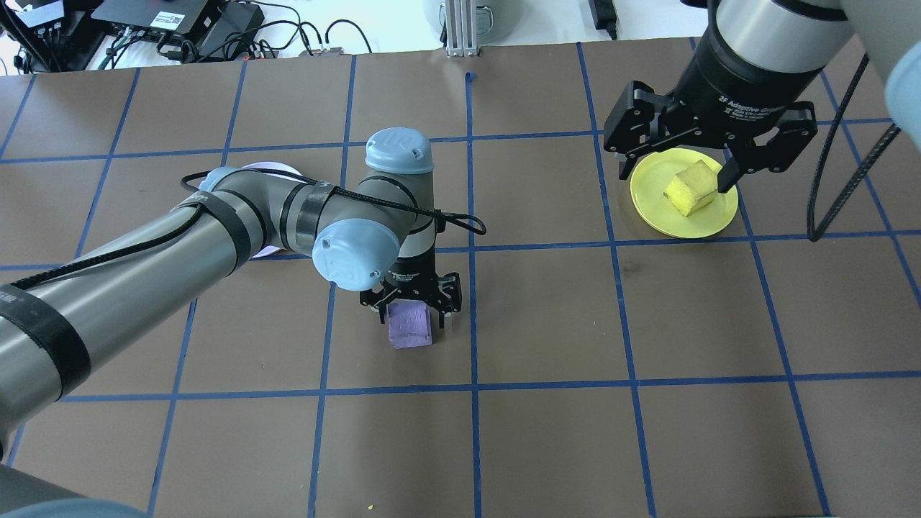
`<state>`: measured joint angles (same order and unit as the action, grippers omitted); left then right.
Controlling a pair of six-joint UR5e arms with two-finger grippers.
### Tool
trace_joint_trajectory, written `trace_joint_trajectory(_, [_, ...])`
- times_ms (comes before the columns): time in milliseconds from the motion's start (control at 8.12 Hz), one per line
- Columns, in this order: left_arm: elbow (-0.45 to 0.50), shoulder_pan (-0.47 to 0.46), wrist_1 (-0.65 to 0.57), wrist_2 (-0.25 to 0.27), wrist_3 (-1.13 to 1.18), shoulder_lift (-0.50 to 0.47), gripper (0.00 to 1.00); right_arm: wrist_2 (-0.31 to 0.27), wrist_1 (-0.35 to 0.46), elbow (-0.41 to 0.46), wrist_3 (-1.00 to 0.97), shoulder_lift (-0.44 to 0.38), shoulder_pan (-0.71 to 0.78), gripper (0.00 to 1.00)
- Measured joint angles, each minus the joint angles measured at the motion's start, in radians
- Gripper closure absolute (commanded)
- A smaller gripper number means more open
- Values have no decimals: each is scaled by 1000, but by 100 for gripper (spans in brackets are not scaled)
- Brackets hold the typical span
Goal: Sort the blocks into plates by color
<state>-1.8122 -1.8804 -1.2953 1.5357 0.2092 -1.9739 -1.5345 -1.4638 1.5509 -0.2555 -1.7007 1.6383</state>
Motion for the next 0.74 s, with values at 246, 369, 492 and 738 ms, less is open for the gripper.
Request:
trace_joint_trajectory(246, [-6,0,-1,-3,10,-2,100,-2,0,0,1,0,0,0])
trace_joint_trajectory(369, [-5,0,-2,-6,13,-2,100,-2,0,1,0,0,0,0])
trace_joint_trajectory(492, [-1,0,-6,-9,14,3,100,-2,0,1,0,0,0,0])
trace_joint_trajectory(738, [14,4,-69,-3,14,35,100,-3,0,1,0,0,0,0])
